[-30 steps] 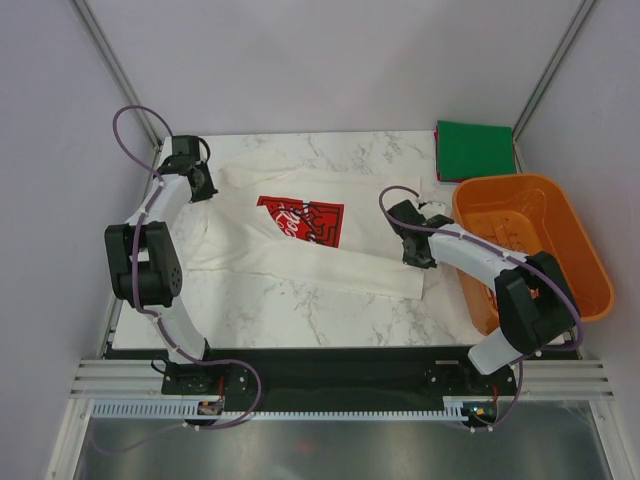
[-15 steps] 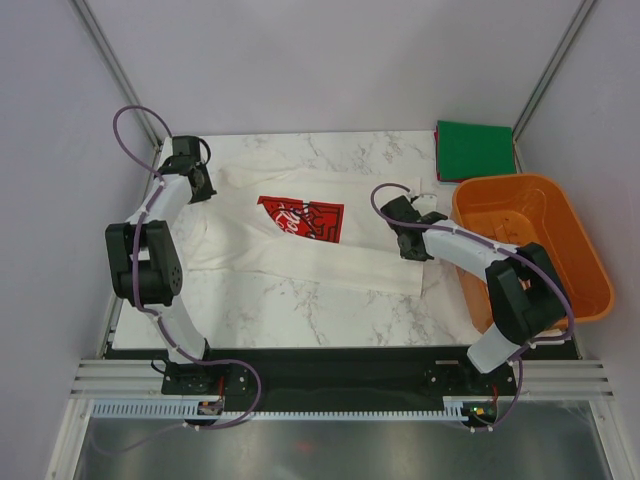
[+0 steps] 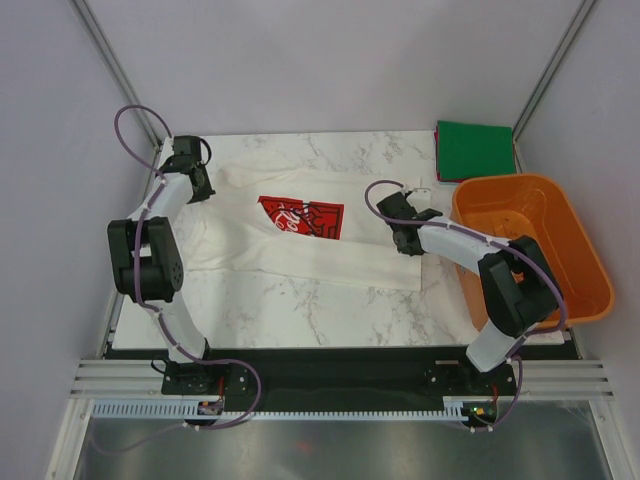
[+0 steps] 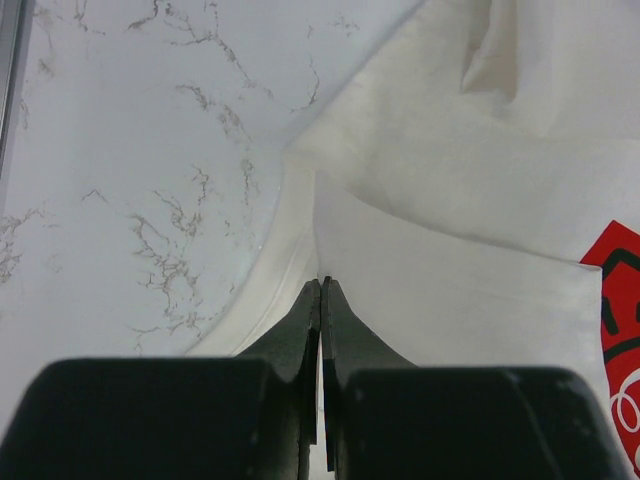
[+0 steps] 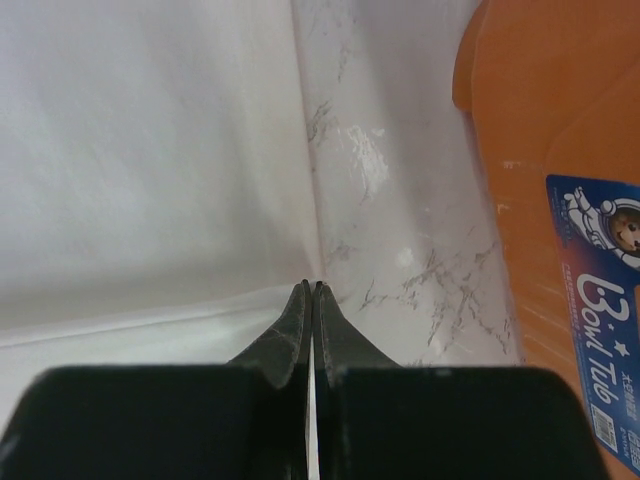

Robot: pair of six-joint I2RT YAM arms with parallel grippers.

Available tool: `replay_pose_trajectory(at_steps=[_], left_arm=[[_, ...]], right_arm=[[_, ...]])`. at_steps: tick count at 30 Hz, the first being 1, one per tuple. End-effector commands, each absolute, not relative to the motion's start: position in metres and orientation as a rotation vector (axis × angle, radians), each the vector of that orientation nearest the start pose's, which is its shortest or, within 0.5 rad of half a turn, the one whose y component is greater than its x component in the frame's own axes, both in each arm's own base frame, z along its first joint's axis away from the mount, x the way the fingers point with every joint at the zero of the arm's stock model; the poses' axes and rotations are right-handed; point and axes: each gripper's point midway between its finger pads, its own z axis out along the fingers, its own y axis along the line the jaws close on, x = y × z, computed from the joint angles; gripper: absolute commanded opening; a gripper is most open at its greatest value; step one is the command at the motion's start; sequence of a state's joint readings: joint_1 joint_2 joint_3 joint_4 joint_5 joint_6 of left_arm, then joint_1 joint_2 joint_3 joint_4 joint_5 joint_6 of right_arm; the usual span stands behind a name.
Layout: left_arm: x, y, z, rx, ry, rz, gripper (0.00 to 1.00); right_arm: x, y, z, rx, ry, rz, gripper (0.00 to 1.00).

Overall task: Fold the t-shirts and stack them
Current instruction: Fold the tshirt

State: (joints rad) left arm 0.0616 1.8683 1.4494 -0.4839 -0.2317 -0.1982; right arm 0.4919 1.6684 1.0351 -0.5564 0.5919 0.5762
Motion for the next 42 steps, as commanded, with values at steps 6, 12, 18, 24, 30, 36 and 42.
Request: replay_pose_trajectory(at_steps=[6, 12, 18, 24, 30, 36, 42], left_arm=[[0.487, 0.07, 0.114, -0.462, 2.351, 0.233, 0.02], [0.498, 0.064, 0.106, -0.449, 2.365, 0.184, 0.02], [0.496, 0.068, 0.115, -0.466, 2.344, 0.21, 0.43], [0.455, 0.075, 0.143, -0.629, 2.27, 0.289, 0.57], [0.424, 0.017, 0.124, -0.63, 2.352, 0.006, 0.55], [0.399, -0.021, 0.085, -0.603, 2.489, -0.144, 0.55], [0.372, -0.004, 0.048, -0.746, 2.544, -0.001, 0.57]], right_arm=[[0.348, 0.085, 0.055, 0.244, 2.428, -0.468, 0.0], [0.348, 0.082, 0.051, 0.258, 2.428, -0.502, 0.0], [0.353, 0.074, 0.072, 0.295, 2.373, -0.566, 0.32], [0.354, 0.085, 0.108, 0.285, 2.384, -0.457, 0.38], [0.325, 0.109, 0.073, 0.252, 2.521, -0.252, 0.19], [0.323, 0.111, 0.046, 0.225, 2.547, -0.241, 0.15], [0.318, 0.085, 0.025, 0.218, 2.541, -0.448, 0.14]])
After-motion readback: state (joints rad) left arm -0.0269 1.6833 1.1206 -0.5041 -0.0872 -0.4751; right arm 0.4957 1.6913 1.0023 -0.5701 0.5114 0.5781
